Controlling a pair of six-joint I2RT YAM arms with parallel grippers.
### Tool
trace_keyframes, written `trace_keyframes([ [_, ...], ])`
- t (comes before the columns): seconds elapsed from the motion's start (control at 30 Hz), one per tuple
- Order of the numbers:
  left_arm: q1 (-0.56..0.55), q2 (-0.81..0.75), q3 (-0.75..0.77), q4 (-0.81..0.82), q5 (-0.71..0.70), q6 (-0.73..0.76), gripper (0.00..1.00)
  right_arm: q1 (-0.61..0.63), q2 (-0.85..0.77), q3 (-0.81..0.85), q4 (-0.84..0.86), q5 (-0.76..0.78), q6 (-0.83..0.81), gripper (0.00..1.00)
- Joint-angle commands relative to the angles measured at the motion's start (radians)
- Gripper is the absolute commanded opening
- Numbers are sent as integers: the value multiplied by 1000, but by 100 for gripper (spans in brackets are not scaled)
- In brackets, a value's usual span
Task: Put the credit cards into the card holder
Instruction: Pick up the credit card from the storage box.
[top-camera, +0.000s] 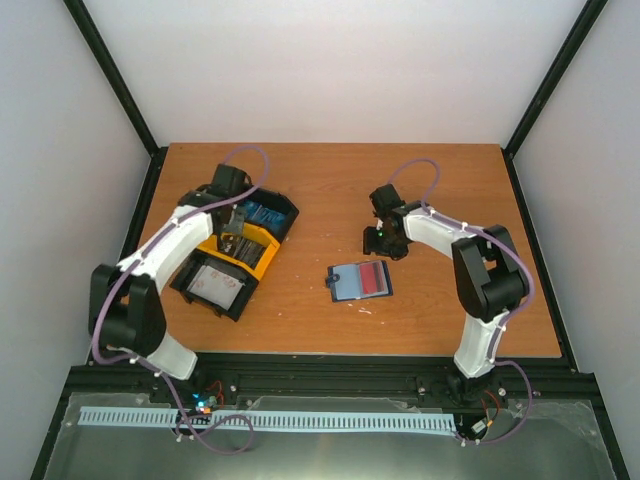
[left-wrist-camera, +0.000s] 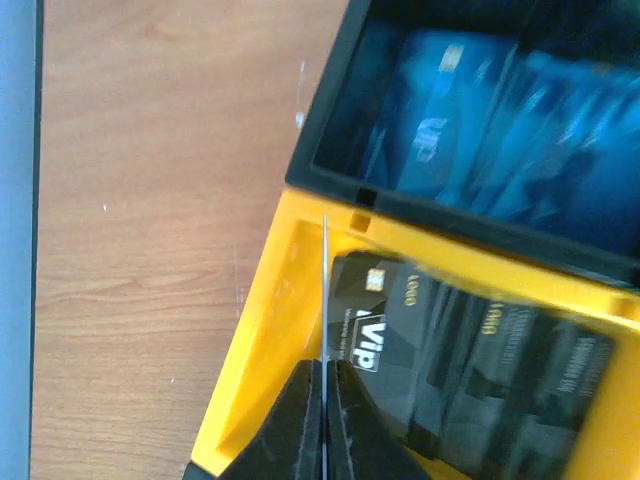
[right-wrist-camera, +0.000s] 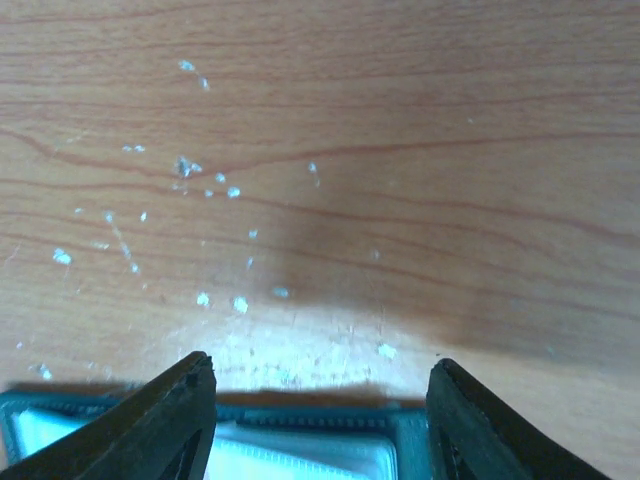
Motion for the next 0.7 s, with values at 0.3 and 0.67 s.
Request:
trace_keyframes([
  [0.3, 6, -290, -53, 405, 946, -341, 1, -19, -235, -166, 50, -44, 52, 62],
  [0.67, -221, 15, -147, 765, 1081, -609, 1, -70, -201, -161, -5, -61, 18, 64],
])
